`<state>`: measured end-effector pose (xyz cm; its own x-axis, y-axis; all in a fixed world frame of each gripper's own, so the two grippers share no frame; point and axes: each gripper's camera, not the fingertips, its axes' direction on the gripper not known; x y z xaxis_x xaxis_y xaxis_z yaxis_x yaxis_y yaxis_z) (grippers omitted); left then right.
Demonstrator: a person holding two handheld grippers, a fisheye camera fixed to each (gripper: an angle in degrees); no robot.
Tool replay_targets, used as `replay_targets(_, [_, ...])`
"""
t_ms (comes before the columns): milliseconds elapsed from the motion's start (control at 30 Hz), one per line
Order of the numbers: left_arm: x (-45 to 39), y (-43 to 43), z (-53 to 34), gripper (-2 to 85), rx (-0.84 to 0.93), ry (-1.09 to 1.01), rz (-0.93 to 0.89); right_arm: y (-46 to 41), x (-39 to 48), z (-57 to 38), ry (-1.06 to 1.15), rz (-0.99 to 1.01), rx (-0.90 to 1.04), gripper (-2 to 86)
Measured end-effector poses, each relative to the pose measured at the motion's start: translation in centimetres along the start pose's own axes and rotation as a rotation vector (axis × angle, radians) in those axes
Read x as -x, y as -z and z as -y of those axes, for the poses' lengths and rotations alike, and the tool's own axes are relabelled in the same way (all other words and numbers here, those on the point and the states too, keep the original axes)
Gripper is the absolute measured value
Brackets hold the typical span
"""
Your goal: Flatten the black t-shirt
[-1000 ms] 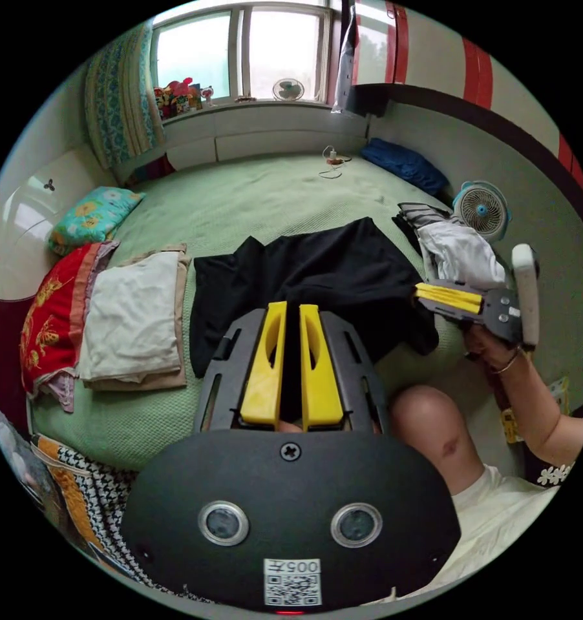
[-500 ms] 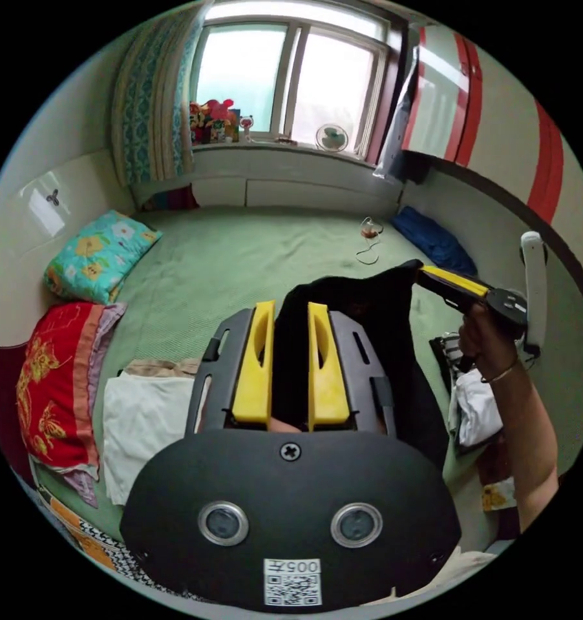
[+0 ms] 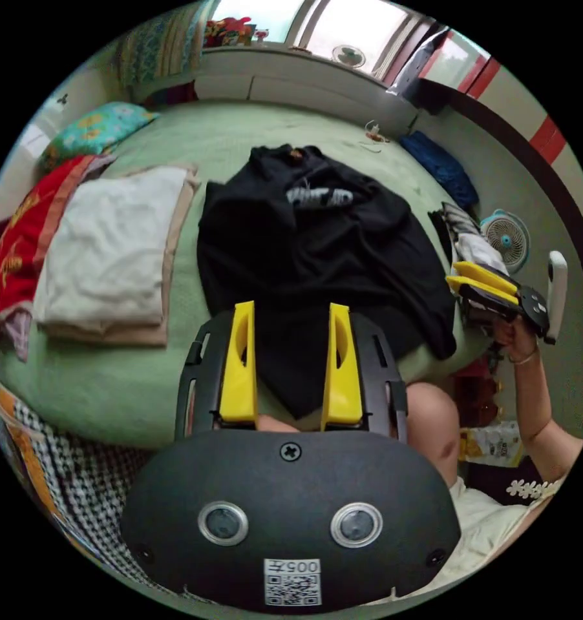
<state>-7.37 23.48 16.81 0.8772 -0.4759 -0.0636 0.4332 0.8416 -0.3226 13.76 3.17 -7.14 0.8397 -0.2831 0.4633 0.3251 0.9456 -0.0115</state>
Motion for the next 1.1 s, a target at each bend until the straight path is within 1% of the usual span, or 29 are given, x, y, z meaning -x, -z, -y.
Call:
replay_targets(100, [0.2,-2.0,-2.3,17.9,0.045,0.060,-0.003,-1.3,0.4,-3.4,-0.072,-0.017,0.071,9.3])
replay_targets(133, [-0.1,-2.5,-2.8,17.7,0.047,0.063,0.033,-2.2,0.7,-4.0,-0.077,-0.052,0.102,9.2])
replay_targets(167, [-0.3,-2.6,-3.0,17.5,0.036,0.058,0.076,-3.1,0.9,-4.5,-0.095,-0.129,0.132,8.8])
replay_targets(200, [-0.8,-2.7,-3.3,16.7,0.022,0.051,0.144,-3.5,0.9,-4.6,-0.103,-0.158,0.144,8.6])
replay_targets(233, [-1.1,-2.7,-3.3,15.4,0.029,0.047,0.157,-3.7,1.0,-4.9,-0.111,-0.164,0.134,6.8])
replay_targets(300, [-1.2,-2.5,-3.1,11.6,0.047,0.046,0.139,-3.2,0.7,-5.1,-0.148,-0.129,0.114,2.5])
replay_targets(333, [-1.1,-2.0,-3.0,7.1,0.043,0.044,0.106,-2.6,0.4,-5.1,-0.168,-0.135,0.096,-0.1])
replay_targets(367, [-1.1,-1.7,-3.0,4.9,0.038,0.041,0.095,-1.7,0.1,-5.1,-0.170,-0.128,0.071,-0.8])
replay_targets(500, [-0.9,3.7,-3.4,3.1,-0.059,0.009,0.090,2.1,-1.5,-5.1,-0.206,-0.093,-0.004,-1.4])
replay_targets(633, [-0.2,10.8,-5.2,2.3,-0.163,-0.025,0.058,8.2,-3.4,-6.1,-0.248,0.095,-0.100,-1.6])
replay_targets(800, [0.2,15.2,-10.1,1.9,-0.146,-0.082,0.046,13.8,-3.2,-9.4,-0.220,0.187,-0.116,-1.6])
replay_targets(867, [0.4,15.3,-12.2,2.0,-0.105,-0.084,0.031,14.2,-2.6,-11.8,-0.212,0.278,-0.055,-1.6])
replay_targets(933, [0.8,14.0,-14.7,2.1,-0.041,-0.058,0.010,13.3,-1.8,-13.4,-0.207,0.318,0.019,-1.6])
replay_targets(1100, [1.9,9.4,-17.8,2.9,0.108,0.041,-0.065,8.7,0.4,-16.3,-0.220,0.384,0.226,-1.6])
